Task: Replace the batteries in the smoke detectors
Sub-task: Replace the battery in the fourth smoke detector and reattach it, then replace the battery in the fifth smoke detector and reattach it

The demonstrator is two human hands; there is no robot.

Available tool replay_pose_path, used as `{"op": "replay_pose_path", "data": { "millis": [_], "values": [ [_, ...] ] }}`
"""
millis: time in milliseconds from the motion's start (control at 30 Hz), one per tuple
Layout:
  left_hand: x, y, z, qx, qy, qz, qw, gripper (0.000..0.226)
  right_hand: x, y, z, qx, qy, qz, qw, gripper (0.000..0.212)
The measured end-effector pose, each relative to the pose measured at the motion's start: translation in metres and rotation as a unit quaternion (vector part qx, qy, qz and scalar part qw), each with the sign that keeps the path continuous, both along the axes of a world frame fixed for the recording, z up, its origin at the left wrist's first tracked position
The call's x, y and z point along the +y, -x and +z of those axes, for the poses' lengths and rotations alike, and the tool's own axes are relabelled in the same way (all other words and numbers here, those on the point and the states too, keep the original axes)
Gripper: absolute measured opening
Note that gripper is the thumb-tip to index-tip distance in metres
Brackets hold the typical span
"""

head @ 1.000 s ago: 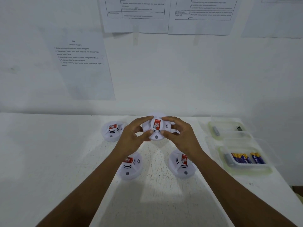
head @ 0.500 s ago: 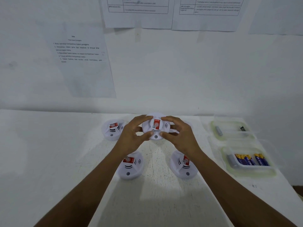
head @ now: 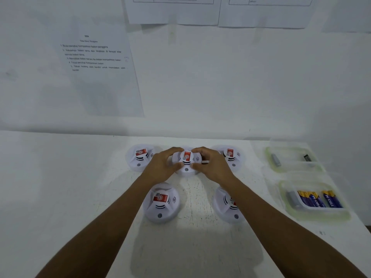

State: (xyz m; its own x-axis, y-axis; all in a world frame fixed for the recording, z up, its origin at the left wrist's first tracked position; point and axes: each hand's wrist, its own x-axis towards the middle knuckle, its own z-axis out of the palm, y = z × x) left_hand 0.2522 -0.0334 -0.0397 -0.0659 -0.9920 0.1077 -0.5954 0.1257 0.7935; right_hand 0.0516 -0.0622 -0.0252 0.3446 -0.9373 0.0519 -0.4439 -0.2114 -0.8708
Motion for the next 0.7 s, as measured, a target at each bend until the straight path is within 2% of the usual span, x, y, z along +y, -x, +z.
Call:
{"op": "replay_pose_path", "data": {
  "millis": [133,367,467,567,700],
  "values": [
    [-0.009,0.003,-0.003,-0.048,-0.013,0.031,0.998,0.045,-0.012,-0.013,-0.012,0.030,0.006,-0.016,0.999,0.042],
    [-0.011,0.009,-0.002,-0.055,-0.003,0.055,0.997,0.046,-0.012,-0.017,-0.010,0.050,0.023,-0.024,0.998,0.042],
    [-0.008,0.020,0.005,-0.001,0.024,0.064,0.998,0.048,-0.009,0.001,0.003,0.037,0.061,-0.037,0.997,0.043],
    [-0.008,0.040,0.013,0.038,0.095,0.022,0.995,0.045,-0.012,0.036,0.015,0.008,0.103,-0.100,0.990,0.033],
    [-0.015,0.080,0.014,0.048,0.077,-0.036,0.995,0.050,-0.016,0.086,0.012,0.038,0.121,-0.171,0.977,0.026]
  ]
}}
